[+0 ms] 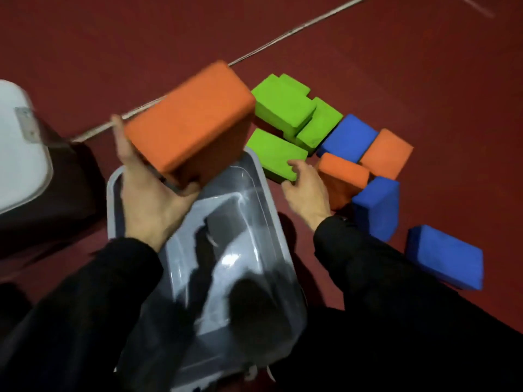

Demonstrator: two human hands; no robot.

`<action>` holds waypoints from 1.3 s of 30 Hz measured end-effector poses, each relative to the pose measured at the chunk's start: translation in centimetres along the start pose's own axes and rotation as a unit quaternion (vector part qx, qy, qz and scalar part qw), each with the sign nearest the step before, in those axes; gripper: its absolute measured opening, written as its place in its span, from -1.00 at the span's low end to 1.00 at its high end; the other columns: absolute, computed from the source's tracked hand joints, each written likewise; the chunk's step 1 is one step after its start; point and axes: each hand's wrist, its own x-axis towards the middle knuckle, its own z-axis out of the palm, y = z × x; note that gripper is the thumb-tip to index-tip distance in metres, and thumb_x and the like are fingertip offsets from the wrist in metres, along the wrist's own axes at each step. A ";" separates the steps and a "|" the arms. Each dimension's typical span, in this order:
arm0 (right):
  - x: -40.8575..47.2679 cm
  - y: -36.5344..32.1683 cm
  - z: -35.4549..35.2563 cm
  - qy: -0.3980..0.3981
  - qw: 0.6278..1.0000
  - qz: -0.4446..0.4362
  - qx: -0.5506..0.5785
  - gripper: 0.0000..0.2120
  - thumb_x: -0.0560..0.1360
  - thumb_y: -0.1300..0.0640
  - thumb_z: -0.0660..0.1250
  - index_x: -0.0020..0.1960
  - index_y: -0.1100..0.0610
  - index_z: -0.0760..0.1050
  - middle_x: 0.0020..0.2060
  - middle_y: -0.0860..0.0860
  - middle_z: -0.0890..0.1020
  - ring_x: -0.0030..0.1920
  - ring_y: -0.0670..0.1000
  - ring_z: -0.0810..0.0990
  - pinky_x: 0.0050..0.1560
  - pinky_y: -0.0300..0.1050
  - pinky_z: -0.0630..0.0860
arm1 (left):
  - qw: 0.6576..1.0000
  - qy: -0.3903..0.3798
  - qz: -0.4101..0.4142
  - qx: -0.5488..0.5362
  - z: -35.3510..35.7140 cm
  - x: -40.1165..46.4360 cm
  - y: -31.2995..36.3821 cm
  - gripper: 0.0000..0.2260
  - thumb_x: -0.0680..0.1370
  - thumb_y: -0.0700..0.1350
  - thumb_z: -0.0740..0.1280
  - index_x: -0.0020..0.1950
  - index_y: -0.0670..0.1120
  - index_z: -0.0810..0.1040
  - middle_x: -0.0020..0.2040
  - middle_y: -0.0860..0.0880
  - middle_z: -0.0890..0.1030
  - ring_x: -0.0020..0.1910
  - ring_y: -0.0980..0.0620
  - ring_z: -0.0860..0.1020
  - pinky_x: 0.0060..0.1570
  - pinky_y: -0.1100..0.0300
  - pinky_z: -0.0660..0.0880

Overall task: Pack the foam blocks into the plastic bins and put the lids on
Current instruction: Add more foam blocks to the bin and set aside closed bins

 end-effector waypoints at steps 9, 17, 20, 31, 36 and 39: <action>4.1 11.7 -4.5 -0.021 0.983 0.037 -0.177 -0.30 0.54 0.05 0.32 0.61 0.16 0.19 0.60 0.18 0.23 0.55 0.24 0.25 0.51 0.12 0.26 | 0.994 -0.101 0.028 0.039 4.5 -5.0 4.4 -0.35 0.35 -0.19 0.52 0.31 0.14 0.29 0.14 0.19 0.49 0.00 0.30 0.51 -0.06 0.38 0.45; 8.6 17.3 -2.1 0.094 0.921 0.004 -0.379 -0.51 0.58 0.22 0.20 0.50 0.27 0.31 0.23 0.26 0.52 0.18 0.29 0.51 0.15 0.18 0.45 | 0.991 -0.129 -0.041 0.000 4.5 -5.1 -0.3 0.17 0.25 0.02 0.67 0.52 0.34 -0.16 0.38 0.28 0.26 0.35 0.16 0.39 0.36 -0.05 0.41; 8.3 17.5 -2.0 0.085 0.927 -0.002 -0.364 -0.48 0.44 0.18 0.39 0.37 0.25 0.38 0.36 0.29 0.47 0.43 0.30 0.40 0.47 0.31 0.21 | 0.991 -0.118 -0.061 0.003 3.8 -5.5 -0.5 0.01 0.23 0.13 0.64 0.39 0.32 -0.04 0.39 0.11 0.28 0.30 0.20 0.39 0.32 0.04 0.39; -2.0 5.6 -9.6 0.167 0.966 -0.120 -0.158 -0.06 0.33 0.08 0.50 0.60 0.20 0.15 0.40 0.23 0.43 0.41 0.28 0.37 0.44 0.23 0.25 | 0.997 -0.017 -0.047 0.053 -4.5 -10.3 -1.9 -0.19 0.21 -0.20 0.60 0.37 -0.11 0.28 0.29 -0.16 0.37 0.25 -0.01 0.50 0.26 0.11 0.51; -9.2 -2.9 -14.0 0.149 0.977 -0.154 -0.023 -0.18 0.32 0.07 0.47 0.52 0.11 0.26 0.36 0.17 0.42 0.38 0.24 0.37 0.42 0.18 0.31 | 0.986 -0.057 -0.060 0.145 -8.6 -13.5 -5.2 -0.26 0.15 -0.02 0.54 0.30 0.11 0.41 0.18 0.05 0.55 0.17 0.00 0.56 0.09 -0.05 0.59; -12.9 -6.0 -13.7 0.081 0.985 -0.150 0.035 -0.22 0.30 0.06 0.48 0.46 0.10 0.28 0.32 0.11 0.46 0.31 0.16 0.45 0.29 0.10 0.44 | 0.974 -0.140 -0.033 0.175 -9.0 -16.0 -6.4 -0.29 0.25 -0.08 0.54 0.35 0.08 0.34 0.22 -0.03 0.46 0.14 -0.10 0.52 0.10 -0.12 0.54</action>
